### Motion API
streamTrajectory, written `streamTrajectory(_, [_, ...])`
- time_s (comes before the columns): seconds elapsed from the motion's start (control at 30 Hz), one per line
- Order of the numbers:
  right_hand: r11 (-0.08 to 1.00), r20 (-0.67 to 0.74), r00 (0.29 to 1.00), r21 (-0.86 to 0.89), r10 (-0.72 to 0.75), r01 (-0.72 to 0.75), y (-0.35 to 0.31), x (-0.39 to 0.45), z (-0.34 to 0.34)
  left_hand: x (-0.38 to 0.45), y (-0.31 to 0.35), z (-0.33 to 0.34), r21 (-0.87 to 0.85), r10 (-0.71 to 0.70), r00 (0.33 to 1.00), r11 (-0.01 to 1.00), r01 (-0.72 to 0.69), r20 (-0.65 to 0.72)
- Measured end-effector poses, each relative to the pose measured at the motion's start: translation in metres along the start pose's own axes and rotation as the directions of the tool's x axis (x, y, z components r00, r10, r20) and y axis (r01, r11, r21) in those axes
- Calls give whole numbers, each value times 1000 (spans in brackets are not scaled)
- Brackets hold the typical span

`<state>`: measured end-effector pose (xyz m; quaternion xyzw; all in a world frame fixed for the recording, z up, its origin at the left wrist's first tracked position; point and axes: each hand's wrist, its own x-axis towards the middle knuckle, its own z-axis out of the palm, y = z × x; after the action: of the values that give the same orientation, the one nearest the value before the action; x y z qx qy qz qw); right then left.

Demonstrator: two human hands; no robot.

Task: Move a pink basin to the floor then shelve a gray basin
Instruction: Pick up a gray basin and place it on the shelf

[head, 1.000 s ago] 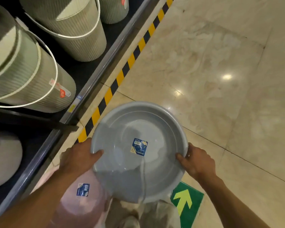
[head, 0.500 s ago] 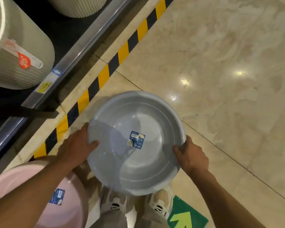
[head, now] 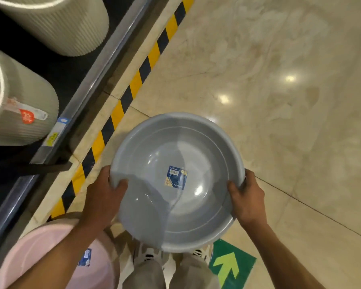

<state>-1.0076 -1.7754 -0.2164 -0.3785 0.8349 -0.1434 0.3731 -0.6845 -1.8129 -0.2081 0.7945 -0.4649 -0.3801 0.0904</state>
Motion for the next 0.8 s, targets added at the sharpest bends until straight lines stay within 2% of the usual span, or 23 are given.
streamTrajectory(0.13, [965, -176, 982, 263, 64, -16, -24, -40, -94, -42, 87, -39, -169, 107, 994, 979, -110, -29])
streamTrajectory(0.23, [877, -253, 957, 481, 145, -6, -37, -75, -170, -74, 160, -65, -256, 202, 979, 948, -190, 22])
streamTrajectory(0.33, [793, -317, 930, 607, 185, 49, -40, -115, -241, -113, 232, -85, -312, 298, 949, 916, -254, 103])
streamTrajectory(0.47, [717, -395, 872, 693, 289, 76, -23, -174, -324, -178, 318, -91, -369, 410, 881, 877, -309, 237])
streamTrajectory(0.6, [658, -455, 794, 747, 402, 94, 10, -224, -396, -246, 396, -72, -375, 549, 781, 820, -433, 298])
streamTrajectory(0.8, [567, -470, 687, 817, 554, 101, 62, -296, -497, -349, 507, -29, -369, 607, 641, 795, -482, 470])
